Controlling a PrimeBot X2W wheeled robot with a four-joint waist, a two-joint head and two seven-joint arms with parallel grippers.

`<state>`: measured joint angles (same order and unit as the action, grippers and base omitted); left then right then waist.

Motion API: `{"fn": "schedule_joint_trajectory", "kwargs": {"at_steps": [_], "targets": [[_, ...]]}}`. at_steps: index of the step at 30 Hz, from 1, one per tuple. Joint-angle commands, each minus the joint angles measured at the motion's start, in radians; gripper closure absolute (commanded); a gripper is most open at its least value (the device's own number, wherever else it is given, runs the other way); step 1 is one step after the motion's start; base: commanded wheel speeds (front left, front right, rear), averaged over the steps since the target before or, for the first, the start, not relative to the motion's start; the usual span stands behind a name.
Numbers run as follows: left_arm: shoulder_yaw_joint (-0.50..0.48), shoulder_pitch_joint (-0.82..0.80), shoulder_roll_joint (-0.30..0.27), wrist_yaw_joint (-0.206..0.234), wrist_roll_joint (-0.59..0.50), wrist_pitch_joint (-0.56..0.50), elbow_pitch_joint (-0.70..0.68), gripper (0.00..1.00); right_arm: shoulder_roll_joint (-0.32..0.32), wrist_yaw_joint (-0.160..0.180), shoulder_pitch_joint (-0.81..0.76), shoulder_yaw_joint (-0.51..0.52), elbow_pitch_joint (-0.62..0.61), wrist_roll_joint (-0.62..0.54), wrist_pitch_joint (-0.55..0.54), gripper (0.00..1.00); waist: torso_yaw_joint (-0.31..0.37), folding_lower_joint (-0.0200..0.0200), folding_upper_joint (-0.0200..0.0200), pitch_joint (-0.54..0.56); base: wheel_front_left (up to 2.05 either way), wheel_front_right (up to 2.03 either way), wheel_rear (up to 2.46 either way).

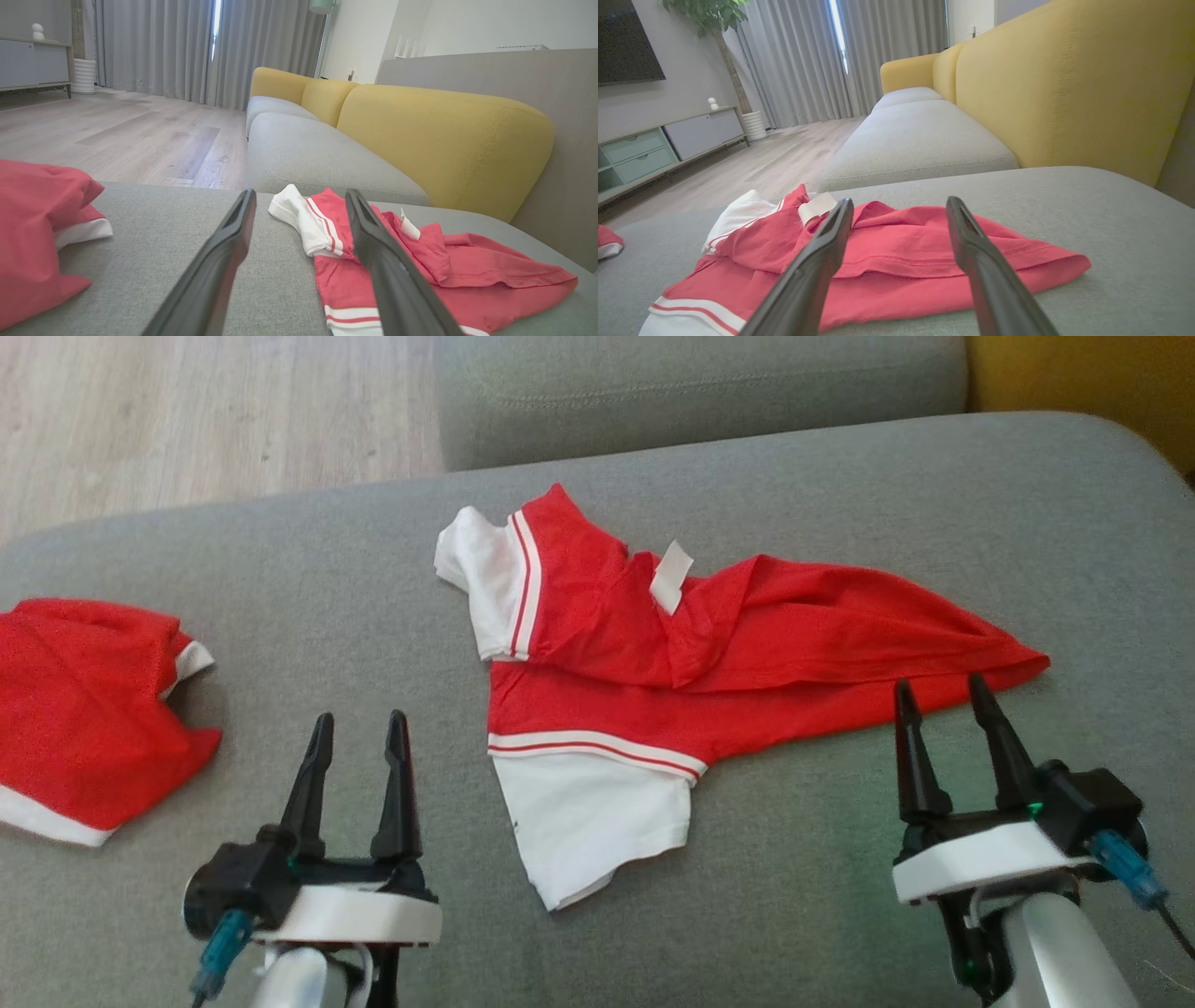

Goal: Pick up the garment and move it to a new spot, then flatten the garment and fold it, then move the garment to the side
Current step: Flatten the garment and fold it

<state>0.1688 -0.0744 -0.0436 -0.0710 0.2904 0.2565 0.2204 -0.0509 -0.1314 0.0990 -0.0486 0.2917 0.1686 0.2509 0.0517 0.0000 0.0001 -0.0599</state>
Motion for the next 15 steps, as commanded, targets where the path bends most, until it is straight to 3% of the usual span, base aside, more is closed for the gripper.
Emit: {"fn": "schedule_joint_trajectory", "kwargs": {"at_steps": [1, 8, 15], "targets": [[-0.020, -0.044, -0.007, -0.001, 0.000, 0.005, -0.038, 0.00, 0.000, 0.001, 0.048, -0.031, -0.034, -0.002, 0.011, 0.00, -0.008, 0.0000, -0.0001, -0.012, 0.00, 0.00, 0.00], [0.004, -0.086, -0.007, -0.002, 0.007, 0.005, -0.030, 0.00, 0.001, 0.001, 0.130, -0.098, 0.039, -0.026, -0.040, 0.00, -0.063, 0.0000, -0.0001, -0.073, 0.00, 0.00, 0.00], [0.042, -0.129, -0.007, -0.001, 0.020, 0.005, -0.014, 0.00, 0.001, 0.001, 0.257, -0.175, 0.170, 0.073, -0.152, 0.00, -0.132, 0.0000, -0.0001, -0.149, 0.00, 0.00, 0.00]]}}
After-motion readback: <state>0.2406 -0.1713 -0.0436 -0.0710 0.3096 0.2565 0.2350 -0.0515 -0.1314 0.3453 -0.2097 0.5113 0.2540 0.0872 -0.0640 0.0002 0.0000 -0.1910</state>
